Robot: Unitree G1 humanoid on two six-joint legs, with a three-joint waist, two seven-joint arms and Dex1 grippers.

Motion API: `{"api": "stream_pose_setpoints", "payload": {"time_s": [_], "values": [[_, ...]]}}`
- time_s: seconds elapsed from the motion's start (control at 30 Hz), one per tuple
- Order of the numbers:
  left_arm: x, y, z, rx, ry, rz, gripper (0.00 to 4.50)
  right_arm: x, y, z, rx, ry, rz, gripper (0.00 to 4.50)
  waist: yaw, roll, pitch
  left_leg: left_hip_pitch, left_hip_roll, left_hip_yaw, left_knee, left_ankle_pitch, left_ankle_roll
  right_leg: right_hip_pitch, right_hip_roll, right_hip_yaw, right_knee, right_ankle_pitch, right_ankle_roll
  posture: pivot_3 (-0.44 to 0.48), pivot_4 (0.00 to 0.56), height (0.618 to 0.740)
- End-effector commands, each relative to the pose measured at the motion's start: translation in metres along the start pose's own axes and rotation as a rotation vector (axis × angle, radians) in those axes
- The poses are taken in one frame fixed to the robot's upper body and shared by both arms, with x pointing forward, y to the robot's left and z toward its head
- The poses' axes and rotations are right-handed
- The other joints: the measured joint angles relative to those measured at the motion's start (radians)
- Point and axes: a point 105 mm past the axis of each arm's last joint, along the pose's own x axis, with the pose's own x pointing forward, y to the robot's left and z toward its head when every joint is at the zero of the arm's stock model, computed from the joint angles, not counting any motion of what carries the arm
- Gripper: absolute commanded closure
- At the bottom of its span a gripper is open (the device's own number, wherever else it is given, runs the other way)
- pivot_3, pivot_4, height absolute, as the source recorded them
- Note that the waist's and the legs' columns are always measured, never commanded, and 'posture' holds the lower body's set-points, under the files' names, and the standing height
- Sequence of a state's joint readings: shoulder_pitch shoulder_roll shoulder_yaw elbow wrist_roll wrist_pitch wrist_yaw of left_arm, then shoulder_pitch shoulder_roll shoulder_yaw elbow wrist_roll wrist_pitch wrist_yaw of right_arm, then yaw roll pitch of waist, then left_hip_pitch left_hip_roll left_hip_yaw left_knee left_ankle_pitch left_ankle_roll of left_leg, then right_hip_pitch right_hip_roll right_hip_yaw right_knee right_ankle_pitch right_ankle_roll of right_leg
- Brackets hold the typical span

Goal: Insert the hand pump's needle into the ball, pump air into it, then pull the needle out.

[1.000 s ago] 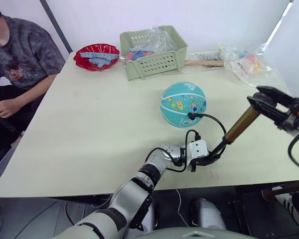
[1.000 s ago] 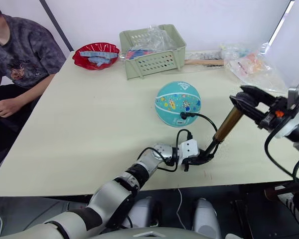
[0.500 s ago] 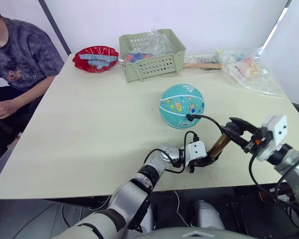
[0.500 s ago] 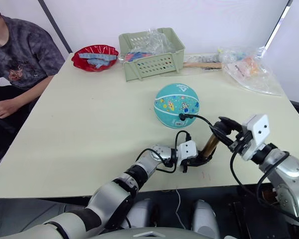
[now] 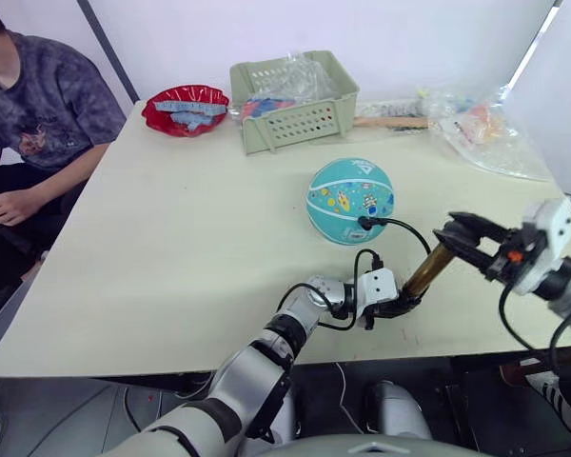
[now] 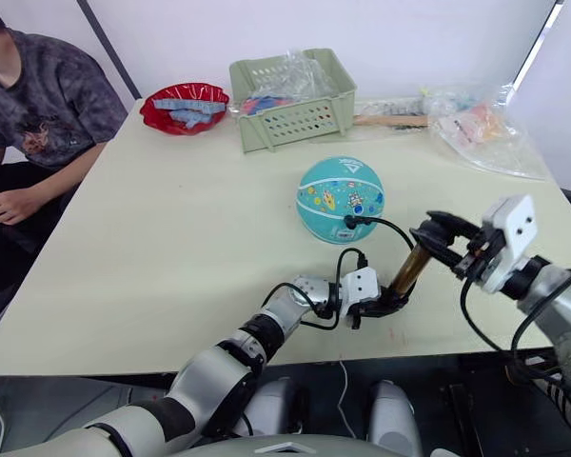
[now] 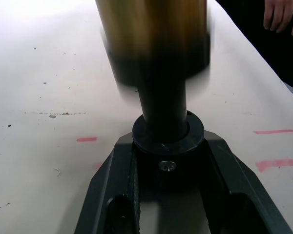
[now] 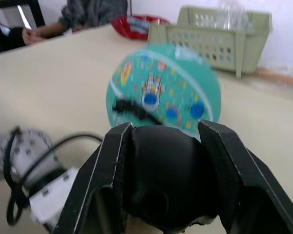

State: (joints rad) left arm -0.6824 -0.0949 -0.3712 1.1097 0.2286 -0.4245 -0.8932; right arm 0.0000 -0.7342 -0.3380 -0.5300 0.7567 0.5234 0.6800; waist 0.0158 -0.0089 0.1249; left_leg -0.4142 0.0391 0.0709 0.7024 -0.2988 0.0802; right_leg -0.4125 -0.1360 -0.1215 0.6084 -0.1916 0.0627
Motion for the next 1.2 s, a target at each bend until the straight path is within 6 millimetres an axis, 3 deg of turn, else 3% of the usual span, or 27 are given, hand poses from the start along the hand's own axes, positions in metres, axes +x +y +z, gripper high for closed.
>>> {"api": "stream_pose_setpoints", "payload": {"time_s": [0.03,0.13,0.27,0.53,0.77,0.9,1.0,1.2], "values": [[-0.006,-0.027,-0.043,-0.081,0.145,-0.075,3.37,-0.011,-0.008,0.058,-0.067,-0.154,0.002,2.9,-0.001,0.002,0.002,0.0,0.0,0.0,0.0,0.0,0.0,0.0,0.0,0.0,0.0,0.0,0.0,0.0,0.15,0.74],[-0.006,-0.027,-0.043,-0.081,0.146,-0.077,3.37,-0.02,-0.019,0.089,-0.082,-0.209,-0.011,2.9,-0.001,0.003,0.007,0.0,-0.001,0.001,0.001,0.0,0.0,0.0,-0.002,0.001,0.0,0.0,0.0,0.0,0.15,0.74],[-0.007,-0.027,-0.043,-0.08,0.146,-0.076,3.37,-0.026,-0.026,0.112,-0.048,-0.275,-0.017,2.9,-0.001,0.003,0.007,0.0,-0.001,0.0,0.001,0.0,0.0,0.0,-0.001,0.0,0.0,0.0,0.001,0.0,0.15,0.74],[-0.007,-0.027,-0.043,-0.082,0.143,-0.076,3.37,-0.027,-0.027,0.117,0.0,-0.287,-0.005,2.9,0.0,0.004,0.009,-0.001,-0.001,0.001,0.001,0.0,0.0,0.0,-0.002,0.0,0.0,0.002,0.003,0.0,0.15,0.74],[-0.007,-0.027,-0.043,-0.085,0.141,-0.073,3.37,-0.012,-0.013,0.051,0.051,-0.096,0.015,2.9,-0.001,0.002,0.007,0.0,-0.001,0.001,0.0,0.0,0.0,0.001,-0.001,0.0,0.0,0.002,0.003,0.0,0.15,0.74],[-0.007,-0.026,-0.043,-0.085,0.14,-0.072,3.37,-0.009,-0.006,0.023,0.06,-0.025,0.016,2.9,-0.004,-0.002,0.002,0.001,-0.001,0.001,0.0,0.0,0.0,0.001,-0.001,0.001,0.0,0.002,0.003,0.0,0.15,0.74],[-0.007,-0.027,-0.044,-0.086,0.143,-0.071,3.37,-0.002,0.008,-0.02,0.087,0.051,0.013,2.9,-0.004,-0.008,-0.005,0.002,0.0,0.0,0.0,0.0,0.0,0.001,0.0,0.0,0.0,0.001,0.003,0.0,0.15,0.74],[-0.007,-0.028,-0.045,-0.087,0.142,-0.072,3.37,0.0,0.029,-0.079,0.045,0.166,0.01,2.9,-0.005,-0.012,-0.013,0.003,0.002,0.0,0.0,0.0,0.0,0.001,0.002,0.001,0.0,0.0,0.002,0.0,0.15,0.74]]}}
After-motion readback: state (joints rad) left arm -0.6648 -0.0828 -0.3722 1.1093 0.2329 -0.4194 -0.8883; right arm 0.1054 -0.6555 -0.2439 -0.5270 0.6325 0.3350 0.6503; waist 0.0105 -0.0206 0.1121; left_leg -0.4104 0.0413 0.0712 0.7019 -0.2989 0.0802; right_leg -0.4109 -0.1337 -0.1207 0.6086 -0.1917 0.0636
